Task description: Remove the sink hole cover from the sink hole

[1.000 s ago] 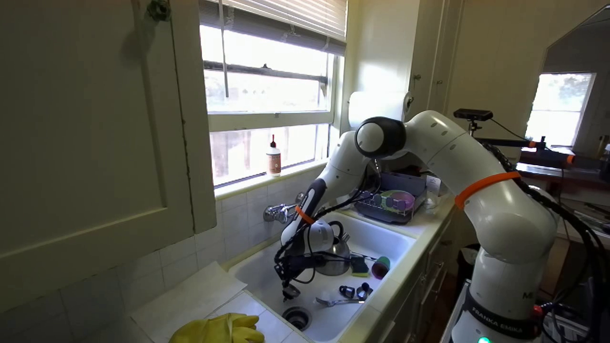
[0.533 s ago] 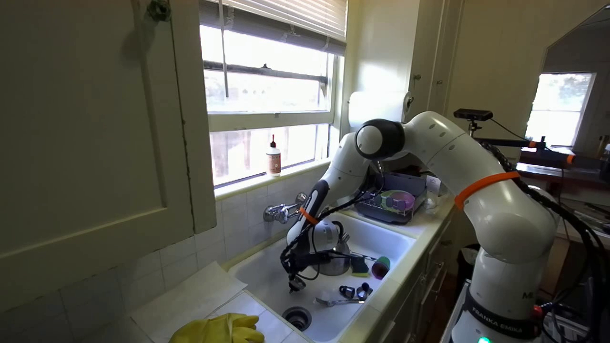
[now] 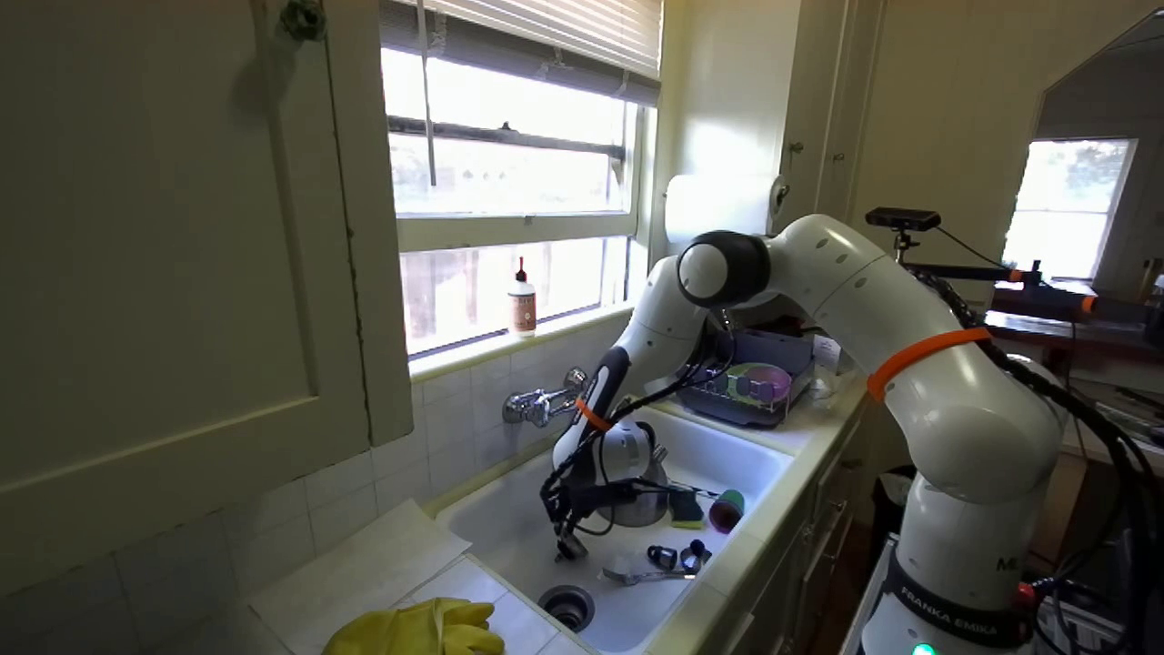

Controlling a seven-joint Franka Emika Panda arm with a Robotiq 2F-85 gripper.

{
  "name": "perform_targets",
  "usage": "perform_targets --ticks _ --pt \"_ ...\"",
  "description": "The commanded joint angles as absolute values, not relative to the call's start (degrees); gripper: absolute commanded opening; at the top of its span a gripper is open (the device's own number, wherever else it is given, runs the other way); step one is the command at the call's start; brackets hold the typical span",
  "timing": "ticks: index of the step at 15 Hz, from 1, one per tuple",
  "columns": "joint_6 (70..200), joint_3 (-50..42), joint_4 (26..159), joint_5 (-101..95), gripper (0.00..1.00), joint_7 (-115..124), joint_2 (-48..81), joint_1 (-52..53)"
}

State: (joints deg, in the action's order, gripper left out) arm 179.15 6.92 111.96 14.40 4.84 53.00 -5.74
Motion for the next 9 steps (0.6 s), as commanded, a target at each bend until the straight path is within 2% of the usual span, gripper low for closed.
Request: perform_targets --ticks 1,6,9 --pt "181.13 6.50 112.21 13.65 0.60 6.20 53.67 -5.53" --pt "182.38 6.61 113.74 13.82 0.98 6.55 52.37 -5.56" --pt "182.61 6.71 116.02 13.19 1.00 5.96 50.43 -5.64"
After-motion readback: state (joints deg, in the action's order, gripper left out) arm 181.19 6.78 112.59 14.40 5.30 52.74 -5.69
